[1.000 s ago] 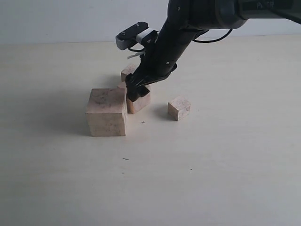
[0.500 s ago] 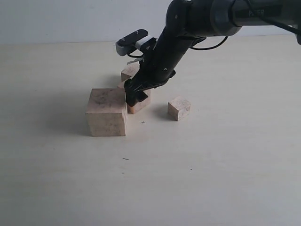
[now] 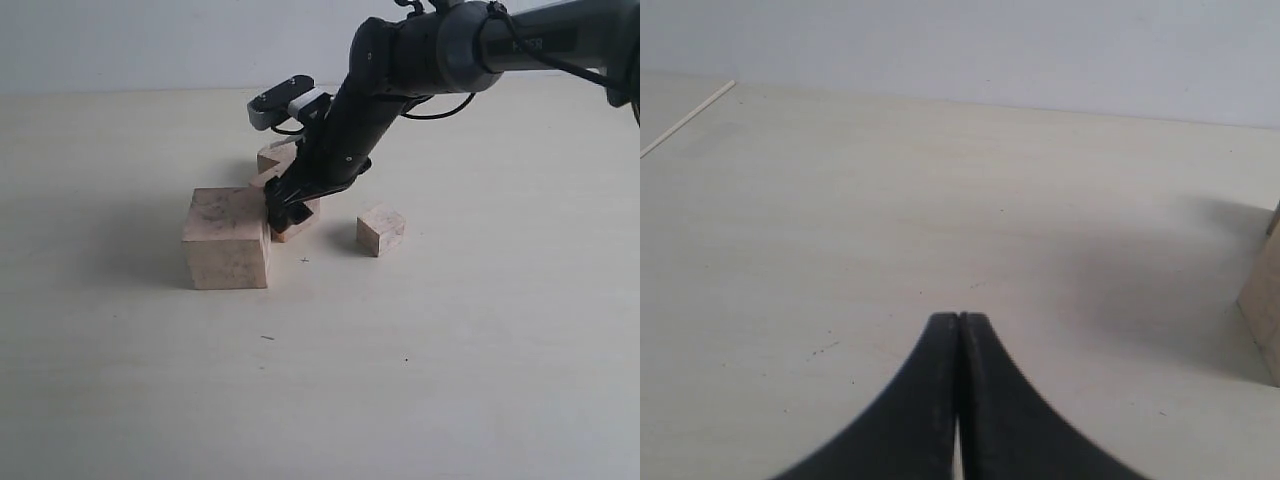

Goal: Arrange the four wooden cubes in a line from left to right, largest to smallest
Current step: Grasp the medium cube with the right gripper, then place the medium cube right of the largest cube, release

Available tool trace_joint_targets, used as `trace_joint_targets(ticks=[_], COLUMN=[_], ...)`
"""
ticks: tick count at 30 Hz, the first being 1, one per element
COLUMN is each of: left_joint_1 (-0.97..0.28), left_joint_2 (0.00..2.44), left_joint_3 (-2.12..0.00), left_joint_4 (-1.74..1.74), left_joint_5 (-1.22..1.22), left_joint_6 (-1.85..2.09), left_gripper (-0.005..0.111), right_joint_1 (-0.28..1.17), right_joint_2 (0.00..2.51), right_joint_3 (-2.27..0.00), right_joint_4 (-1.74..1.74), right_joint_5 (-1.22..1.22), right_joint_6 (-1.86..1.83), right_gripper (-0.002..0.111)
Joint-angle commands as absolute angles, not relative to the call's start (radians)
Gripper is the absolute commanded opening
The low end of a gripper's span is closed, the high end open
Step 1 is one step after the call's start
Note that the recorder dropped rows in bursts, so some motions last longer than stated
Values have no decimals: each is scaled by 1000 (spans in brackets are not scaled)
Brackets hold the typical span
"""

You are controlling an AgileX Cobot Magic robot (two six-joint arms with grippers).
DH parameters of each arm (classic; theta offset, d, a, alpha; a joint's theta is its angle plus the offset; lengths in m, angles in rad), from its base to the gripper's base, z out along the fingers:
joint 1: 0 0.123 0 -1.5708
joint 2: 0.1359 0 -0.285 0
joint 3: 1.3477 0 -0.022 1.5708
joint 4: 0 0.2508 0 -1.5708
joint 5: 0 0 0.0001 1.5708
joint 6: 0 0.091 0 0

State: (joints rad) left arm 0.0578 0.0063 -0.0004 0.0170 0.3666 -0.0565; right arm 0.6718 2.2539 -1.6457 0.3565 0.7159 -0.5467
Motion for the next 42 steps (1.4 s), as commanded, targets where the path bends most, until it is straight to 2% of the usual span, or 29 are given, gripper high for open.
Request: trace_joint_targets(ticks=[1, 4, 9, 11, 12, 17, 24, 30, 42], left_joint_1=[56, 56, 56, 56, 56, 56, 56, 56, 56], left_joint_2=[0, 0, 0, 0, 0, 0, 0, 0, 0], left_joint_3=[0, 0, 0, 0, 0, 0, 0, 0, 0], left_joint_4=[15, 15, 15, 15, 15, 15, 15, 15, 15], left_joint_5=[356, 356, 356, 356, 356, 356, 356, 356, 356], left_joint_6=[-57, -57, -57, -57, -57, -57, -57, -57, -57], left_gripper=[0, 0, 0, 0, 0, 0, 0, 0, 0], right_joint_1=[667, 667, 667, 667, 667, 667, 664, 664, 664], right_joint_2=[2249, 2249, 2243, 2232, 2225, 2183, 2167, 2201, 2282], right_joint_3=[-1640, -1640, -1640, -1640, -1640, -1640, -1640, -1640, -1640], right_joint_4=[363, 359, 346, 294, 265, 118, 257, 383, 332], right_joint_5=[686, 686, 729, 763, 781, 958, 1120, 1101, 982], right_joint_6=[-551, -551, -551, -551, -551, -640, -1058, -1221, -1273], right_gripper=[80, 60, 17, 3, 0, 0, 0, 0, 0])
